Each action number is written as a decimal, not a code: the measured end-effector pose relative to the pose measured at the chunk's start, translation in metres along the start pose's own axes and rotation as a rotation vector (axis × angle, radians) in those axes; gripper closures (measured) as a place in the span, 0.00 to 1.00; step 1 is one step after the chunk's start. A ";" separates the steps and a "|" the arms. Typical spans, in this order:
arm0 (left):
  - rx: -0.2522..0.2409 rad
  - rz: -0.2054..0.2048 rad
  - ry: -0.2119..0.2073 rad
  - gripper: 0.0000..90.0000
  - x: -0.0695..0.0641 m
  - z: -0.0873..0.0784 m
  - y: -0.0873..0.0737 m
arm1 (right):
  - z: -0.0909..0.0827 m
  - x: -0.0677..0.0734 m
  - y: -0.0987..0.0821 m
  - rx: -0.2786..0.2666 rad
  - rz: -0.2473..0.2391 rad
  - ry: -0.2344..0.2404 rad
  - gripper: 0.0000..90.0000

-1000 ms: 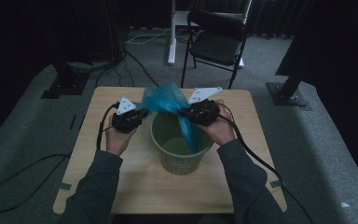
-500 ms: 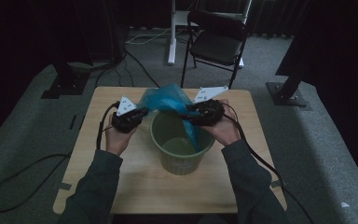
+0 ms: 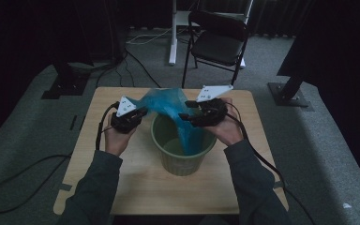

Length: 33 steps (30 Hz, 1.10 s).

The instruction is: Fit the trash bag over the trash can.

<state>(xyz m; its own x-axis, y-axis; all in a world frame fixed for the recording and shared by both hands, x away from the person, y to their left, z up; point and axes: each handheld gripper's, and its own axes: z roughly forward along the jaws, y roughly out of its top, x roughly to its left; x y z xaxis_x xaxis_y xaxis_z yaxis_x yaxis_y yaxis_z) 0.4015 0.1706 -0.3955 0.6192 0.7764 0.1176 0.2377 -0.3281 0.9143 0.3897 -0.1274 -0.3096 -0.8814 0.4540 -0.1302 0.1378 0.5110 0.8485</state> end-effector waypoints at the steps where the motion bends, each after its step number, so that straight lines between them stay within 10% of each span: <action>1: -0.002 -0.001 0.000 0.96 0.000 0.000 0.000 | 0.001 0.000 0.001 0.002 0.008 -0.007 0.52; 15: -0.017 0.004 -0.032 0.96 -0.006 -0.004 -0.001 | 0.032 -0.004 0.009 0.050 0.048 -0.005 0.54; 33: -0.033 -0.008 -0.057 0.82 -0.006 -0.015 -0.005 | 0.036 0.006 0.001 0.136 0.004 -0.038 0.98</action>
<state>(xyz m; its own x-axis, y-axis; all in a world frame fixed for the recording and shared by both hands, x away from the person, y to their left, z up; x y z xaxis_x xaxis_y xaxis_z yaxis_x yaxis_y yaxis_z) 0.3853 0.1756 -0.3947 0.6592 0.7467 0.0889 0.2185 -0.3032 0.9275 0.4007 -0.0978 -0.3274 -0.8632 0.4826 -0.1481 0.2038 0.6016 0.7724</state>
